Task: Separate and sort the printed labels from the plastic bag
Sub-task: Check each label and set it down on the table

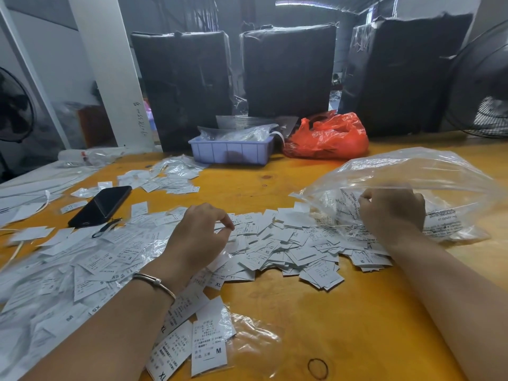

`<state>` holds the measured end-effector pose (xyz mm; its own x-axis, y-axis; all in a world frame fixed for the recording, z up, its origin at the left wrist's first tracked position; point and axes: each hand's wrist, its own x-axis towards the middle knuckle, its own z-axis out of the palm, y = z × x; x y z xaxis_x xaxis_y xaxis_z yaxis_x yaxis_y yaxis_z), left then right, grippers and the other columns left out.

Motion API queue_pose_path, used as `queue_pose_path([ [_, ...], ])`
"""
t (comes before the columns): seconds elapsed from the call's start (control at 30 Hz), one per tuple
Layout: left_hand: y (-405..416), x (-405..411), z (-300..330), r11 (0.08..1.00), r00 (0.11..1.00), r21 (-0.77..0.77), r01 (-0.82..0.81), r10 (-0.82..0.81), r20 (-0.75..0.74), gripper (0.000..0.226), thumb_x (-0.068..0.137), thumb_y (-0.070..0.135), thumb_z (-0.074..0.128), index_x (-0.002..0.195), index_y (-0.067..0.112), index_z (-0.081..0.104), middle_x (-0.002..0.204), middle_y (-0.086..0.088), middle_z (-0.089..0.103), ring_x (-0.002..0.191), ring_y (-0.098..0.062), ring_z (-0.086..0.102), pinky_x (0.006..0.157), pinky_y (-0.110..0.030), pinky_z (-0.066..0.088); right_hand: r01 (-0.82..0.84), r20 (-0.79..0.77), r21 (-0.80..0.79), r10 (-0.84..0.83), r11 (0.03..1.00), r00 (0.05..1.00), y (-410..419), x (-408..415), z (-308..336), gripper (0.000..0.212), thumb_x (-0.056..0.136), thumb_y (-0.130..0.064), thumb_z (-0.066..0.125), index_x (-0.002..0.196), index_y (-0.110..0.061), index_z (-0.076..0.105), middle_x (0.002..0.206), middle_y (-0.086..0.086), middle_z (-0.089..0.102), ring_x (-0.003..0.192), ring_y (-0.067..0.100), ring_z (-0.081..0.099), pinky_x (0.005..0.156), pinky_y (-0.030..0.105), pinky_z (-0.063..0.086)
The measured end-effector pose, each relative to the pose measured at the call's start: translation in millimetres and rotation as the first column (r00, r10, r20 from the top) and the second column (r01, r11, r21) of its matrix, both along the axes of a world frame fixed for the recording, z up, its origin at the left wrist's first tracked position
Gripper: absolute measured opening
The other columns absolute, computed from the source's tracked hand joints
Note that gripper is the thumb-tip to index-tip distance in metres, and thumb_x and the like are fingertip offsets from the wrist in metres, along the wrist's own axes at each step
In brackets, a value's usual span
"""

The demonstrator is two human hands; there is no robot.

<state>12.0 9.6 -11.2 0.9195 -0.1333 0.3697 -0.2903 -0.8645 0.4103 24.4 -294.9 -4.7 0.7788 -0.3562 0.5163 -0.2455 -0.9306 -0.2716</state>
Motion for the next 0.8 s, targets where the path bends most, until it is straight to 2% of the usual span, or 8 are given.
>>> queue_pose_path([
  [0.13, -4, -4, 3, 0.997, 0.997, -0.031, 0.069, -0.069, 0.027, 0.007, 0.089, 0.027, 0.063, 0.092, 0.033, 0.063, 0.110, 0.012, 0.057, 0.113, -0.010, 0.043, 0.087, -0.026, 0.030, -0.106, 0.021, 0.027, 0.106, 0.994, 0.994, 24, -10, 8, 0.016, 0.082, -0.013, 0.049, 0.070, -0.011, 0.059, 0.072, 0.008, 0.060, 0.065, 0.029, 0.053, 0.054, 0.026, 0.032],
  [0.2, -5, -6, 4, 0.987, 0.987, -0.045, 0.156, -0.155, 0.030, 0.018, 0.087, 0.036, 0.067, 0.105, 0.034, 0.064, 0.117, 0.015, 0.057, 0.118, -0.007, 0.043, 0.092, -0.026, 0.033, -0.311, 0.041, 0.190, 0.309, 0.931, 0.950, 38, -18, 11, 0.018, 0.085, -0.012, 0.052, 0.067, -0.013, 0.058, 0.066, 0.004, 0.059, 0.061, 0.022, 0.053, 0.054, 0.026, 0.034],
  [0.27, -8, -9, 6, 0.960, 0.963, -0.082, 0.268, -0.267, 0.016, 0.040, 0.081, 0.048, 0.069, 0.118, 0.035, 0.062, 0.127, 0.019, 0.054, 0.123, 0.000, 0.042, 0.098, -0.024, 0.035, -0.567, 0.081, 0.455, 0.602, 0.687, 0.794, 55, -30, 14, 0.024, 0.088, -0.011, 0.058, 0.064, -0.014, 0.058, 0.059, 0.003, 0.057, 0.052, 0.016, 0.048, 0.054, 0.028, 0.037],
  [0.33, -12, -14, 10, 0.918, 0.927, -0.149, 0.368, -0.374, -0.014, 0.060, 0.072, 0.057, 0.071, 0.128, 0.038, 0.058, 0.131, 0.025, 0.051, 0.124, 0.008, 0.042, 0.100, -0.019, 0.037, -0.680, 0.109, 0.568, 0.776, 0.464, 0.621, 68, -39, 14, 0.022, 0.089, -0.013, 0.062, 0.067, -0.012, 0.061, 0.055, 0.003, 0.057, 0.048, 0.015, 0.047, 0.051, 0.028, 0.040],
  [0.43, -18, -19, 13, 0.867, 0.883, -0.247, 0.432, -0.463, -0.079, 0.066, 0.068, 0.049, 0.078, 0.129, 0.037, 0.057, 0.125, 0.023, 0.060, 0.118, 0.011, 0.051, 0.097, -0.015, 0.043, -0.736, 0.174, 0.612, 0.859, 0.288, 0.481, 79, -41, 10, 0.020, 0.089, -0.016, 0.063, 0.074, -0.004, 0.065, 0.054, 0.002, 0.057, 0.051, 0.018, 0.050, 0.049, 0.026, 0.041],
  [0.5, -20, -20, 12, 0.858, 0.875, -0.264, 0.441, -0.477, -0.085, 0.050, 0.073, 0.035, 0.080, 0.120, 0.032, 0.064, 0.108, 0.015, 0.070, 0.102, 0.007, 0.062, 0.089, -0.014, 0.049, -0.752, 0.214, 0.617, 0.870, 0.232, 0.444, 82, -40, 7, 0.021, 0.089, -0.016, 0.062, 0.076, 0.000, 0.065, 0.055, 0.005, 0.058, 0.052, 0.021, 0.051, 0.050, 0.027, 0.042],
  [0.67, -19, -18, 12, 0.811, 0.893, -0.432, 0.394, -0.449, -0.027, 0.009, 0.082, 0.009, 0.072, 0.089, 0.004, 0.074, 0.075, -0.006, 0.075, 0.072, -0.017, 0.072, 0.072, -0.025, 0.058, -0.766, 0.246, 0.592, 0.849, 0.251, 0.468, 81, -33, 0, 0.024, 0.094, -0.018, 0.056, 0.086, 0.001, 0.068, 0.067, 0.007, 0.065, 0.056, 0.014, 0.055, 0.051, 0.017, 0.040],
  [0.8, -14, -11, 10, 0.871, 0.957, -0.409, 0.271, -0.291, 0.012, 0.006, 0.085, 0.012, 0.071, 0.079, 0.013, 0.071, 0.069, 0.001, 0.071, 0.067, -0.010, 0.067, 0.066, -0.021, 0.054, -0.779, 0.021, 0.309, 0.816, 0.545, 0.578, 79, -29, -9, 0.018, 0.085, -0.024, 0.068, 0.103, -0.022, 0.070, 0.096, -0.009, 0.066, 0.086, 0.008, 0.056, 0.070, 0.022, 0.043],
])
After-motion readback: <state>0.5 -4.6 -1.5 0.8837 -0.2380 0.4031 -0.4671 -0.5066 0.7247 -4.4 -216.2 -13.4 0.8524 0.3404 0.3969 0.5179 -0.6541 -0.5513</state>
